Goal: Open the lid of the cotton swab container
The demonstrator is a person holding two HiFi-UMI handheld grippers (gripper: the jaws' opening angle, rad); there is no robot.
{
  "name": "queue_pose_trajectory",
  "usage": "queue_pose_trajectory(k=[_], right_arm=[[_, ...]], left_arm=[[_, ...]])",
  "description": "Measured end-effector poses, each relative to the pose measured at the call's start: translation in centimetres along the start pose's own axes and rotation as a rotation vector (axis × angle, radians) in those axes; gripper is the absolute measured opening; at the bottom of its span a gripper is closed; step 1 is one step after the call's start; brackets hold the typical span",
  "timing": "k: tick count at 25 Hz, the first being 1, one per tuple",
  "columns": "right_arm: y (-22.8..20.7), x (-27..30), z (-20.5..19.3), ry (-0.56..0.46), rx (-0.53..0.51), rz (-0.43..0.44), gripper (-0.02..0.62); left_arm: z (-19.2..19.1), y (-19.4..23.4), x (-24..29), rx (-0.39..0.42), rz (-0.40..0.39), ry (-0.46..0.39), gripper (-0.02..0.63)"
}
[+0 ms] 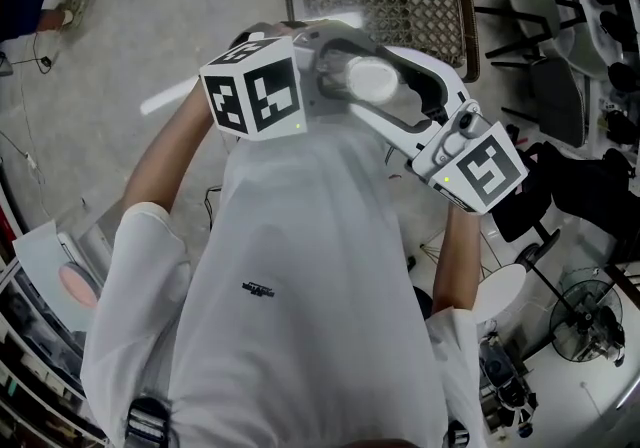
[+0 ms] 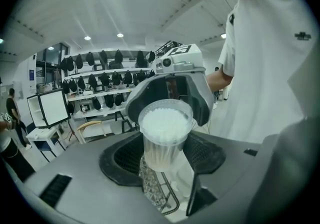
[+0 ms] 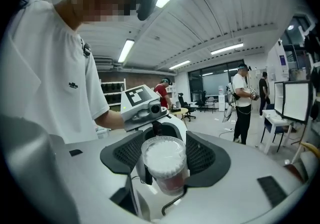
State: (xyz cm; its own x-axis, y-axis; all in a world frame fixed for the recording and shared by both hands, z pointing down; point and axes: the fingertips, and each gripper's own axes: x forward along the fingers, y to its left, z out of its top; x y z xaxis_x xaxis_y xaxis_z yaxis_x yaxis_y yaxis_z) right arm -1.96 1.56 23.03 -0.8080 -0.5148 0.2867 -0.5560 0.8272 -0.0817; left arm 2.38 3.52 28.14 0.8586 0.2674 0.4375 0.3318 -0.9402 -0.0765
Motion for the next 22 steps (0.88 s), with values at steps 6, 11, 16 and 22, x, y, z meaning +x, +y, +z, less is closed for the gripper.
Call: queue_pose_trajectory(k=[6,11,16,22], right_arm=[[-0.8,-0.4,1.6,-0.049,-0.137,-0.145,0.258],[-1.4,-0.7,3.3,-0.112,-0.15,-0.187,0.258],[-2.8,-1.1,4.3,-0.15,-0.172,-0.253,0.256],[-5.4,-1.2,3.5,-0.109,-0.158,-0.373,0.256]], left_arm=[[-0.7,0.8,-0.5,-0.038,0.025,0.0,0.239],[-1.5,-0.5,-0.1,-0.05,-0.019,0.015,0.241],[-1.6,-1.9,0.5,-0.039,-0.059,0.025,0.241],[-1.5,-3.3,0.8,-0.028,-0.102,0.02,0.242]])
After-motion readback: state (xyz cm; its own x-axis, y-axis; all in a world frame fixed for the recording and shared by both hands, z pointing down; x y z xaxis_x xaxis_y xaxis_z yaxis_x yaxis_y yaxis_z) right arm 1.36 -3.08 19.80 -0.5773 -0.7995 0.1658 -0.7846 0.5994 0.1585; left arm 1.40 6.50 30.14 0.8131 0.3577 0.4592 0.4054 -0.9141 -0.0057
